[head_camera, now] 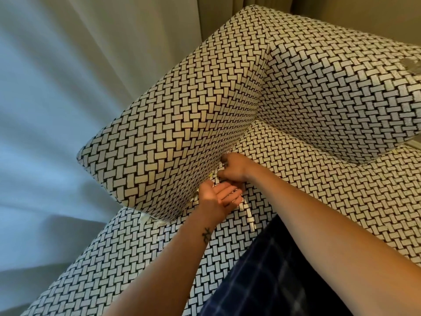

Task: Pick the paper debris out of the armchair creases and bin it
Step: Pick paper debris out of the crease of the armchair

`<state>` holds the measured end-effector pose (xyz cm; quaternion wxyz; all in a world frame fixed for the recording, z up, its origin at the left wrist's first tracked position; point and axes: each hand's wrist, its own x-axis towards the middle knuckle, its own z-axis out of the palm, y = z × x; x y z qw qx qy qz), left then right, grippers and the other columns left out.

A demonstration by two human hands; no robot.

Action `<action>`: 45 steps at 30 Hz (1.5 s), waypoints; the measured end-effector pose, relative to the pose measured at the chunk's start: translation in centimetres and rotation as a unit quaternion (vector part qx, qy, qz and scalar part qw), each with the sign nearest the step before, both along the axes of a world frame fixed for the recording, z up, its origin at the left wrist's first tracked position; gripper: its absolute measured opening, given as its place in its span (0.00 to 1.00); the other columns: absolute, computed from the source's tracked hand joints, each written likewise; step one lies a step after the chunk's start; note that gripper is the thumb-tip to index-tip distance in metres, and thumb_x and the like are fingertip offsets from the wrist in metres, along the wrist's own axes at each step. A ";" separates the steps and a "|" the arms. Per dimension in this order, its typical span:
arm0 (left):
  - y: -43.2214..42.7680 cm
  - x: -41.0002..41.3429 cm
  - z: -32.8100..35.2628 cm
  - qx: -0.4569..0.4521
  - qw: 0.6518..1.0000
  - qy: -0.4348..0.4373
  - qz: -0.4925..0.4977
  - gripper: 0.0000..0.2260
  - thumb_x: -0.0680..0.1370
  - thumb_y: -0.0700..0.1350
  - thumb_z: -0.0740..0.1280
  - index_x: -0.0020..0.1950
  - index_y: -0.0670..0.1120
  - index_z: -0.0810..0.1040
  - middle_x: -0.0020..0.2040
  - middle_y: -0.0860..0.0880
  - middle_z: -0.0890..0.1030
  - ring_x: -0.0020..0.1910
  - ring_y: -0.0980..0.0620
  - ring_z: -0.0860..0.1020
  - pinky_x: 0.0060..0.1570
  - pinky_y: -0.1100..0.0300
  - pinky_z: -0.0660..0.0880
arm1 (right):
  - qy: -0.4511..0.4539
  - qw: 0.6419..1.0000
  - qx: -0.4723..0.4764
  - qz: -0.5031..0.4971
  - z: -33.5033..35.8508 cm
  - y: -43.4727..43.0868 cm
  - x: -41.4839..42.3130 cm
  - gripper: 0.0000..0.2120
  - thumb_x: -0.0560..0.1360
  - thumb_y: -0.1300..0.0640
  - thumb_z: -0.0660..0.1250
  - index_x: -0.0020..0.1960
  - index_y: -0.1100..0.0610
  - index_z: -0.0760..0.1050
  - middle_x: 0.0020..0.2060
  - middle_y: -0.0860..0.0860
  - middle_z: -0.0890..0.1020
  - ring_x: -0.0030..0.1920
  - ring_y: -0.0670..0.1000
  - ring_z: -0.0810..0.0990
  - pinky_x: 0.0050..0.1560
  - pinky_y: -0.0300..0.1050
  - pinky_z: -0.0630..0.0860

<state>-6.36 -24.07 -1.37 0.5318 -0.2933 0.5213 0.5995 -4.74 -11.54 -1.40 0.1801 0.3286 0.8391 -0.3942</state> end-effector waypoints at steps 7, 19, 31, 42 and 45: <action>-0.9 -0.6 -0.2 -0.011 0.999 -0.033 0.003 0.31 0.83 0.58 0.50 0.58 0.33 0.80 0.54 0.35 0.85 0.57 0.36 0.83 0.53 0.45 0.80 | -0.043 0.986 0.143 0.078 -0.4 -0.9 -0.9 0.22 0.75 0.42 0.70 0.61 0.56 0.76 0.52 0.53 0.82 0.51 0.55 0.79 0.56 0.49 0.78; -0.1 -1.4 0.9 0.047 0.996 -0.059 0.050 0.31 0.84 0.57 0.48 0.58 0.31 0.78 0.53 0.32 0.83 0.53 0.36 0.82 0.60 0.41 0.76 | -0.127 0.980 0.127 0.081 0.4 -1.5 -3.1 0.20 0.75 0.37 0.69 0.50 0.55 0.78 0.46 0.52 0.80 0.47 0.53 0.79 0.53 0.47 0.78; -0.1 -1.5 0.1 0.026 0.998 -0.054 0.023 0.36 0.83 0.60 0.46 0.54 0.30 0.81 0.51 0.33 0.85 0.51 0.38 0.84 0.53 0.45 0.81 | -0.080 0.990 -0.097 -0.062 -2.3 0.9 -3.2 0.16 0.71 0.50 0.77 0.53 0.58 0.80 0.46 0.54 0.83 0.49 0.55 0.80 0.62 0.57 0.79; 1.1 -1.6 0.9 0.067 0.990 -0.091 0.088 0.31 0.85 0.57 0.48 0.69 0.30 0.71 0.67 0.30 0.75 0.70 0.33 0.72 0.73 0.40 0.67 | 0.010 0.998 -0.017 -0.053 -1.2 1.0 -1.4 0.08 0.75 0.54 0.75 0.52 0.57 0.84 0.42 0.52 0.85 0.45 0.50 0.82 0.55 0.47 0.79; 2.7 -1.6 1.1 0.080 0.989 -0.080 0.090 0.30 0.85 0.56 0.48 0.74 0.32 0.66 0.73 0.32 0.71 0.74 0.34 0.68 0.75 0.41 0.63 | 0.047 0.994 0.036 -0.094 -1.0 2.1 -0.8 0.12 0.74 0.57 0.75 0.56 0.57 0.81 0.50 0.54 0.85 0.49 0.52 0.83 0.57 0.49 0.80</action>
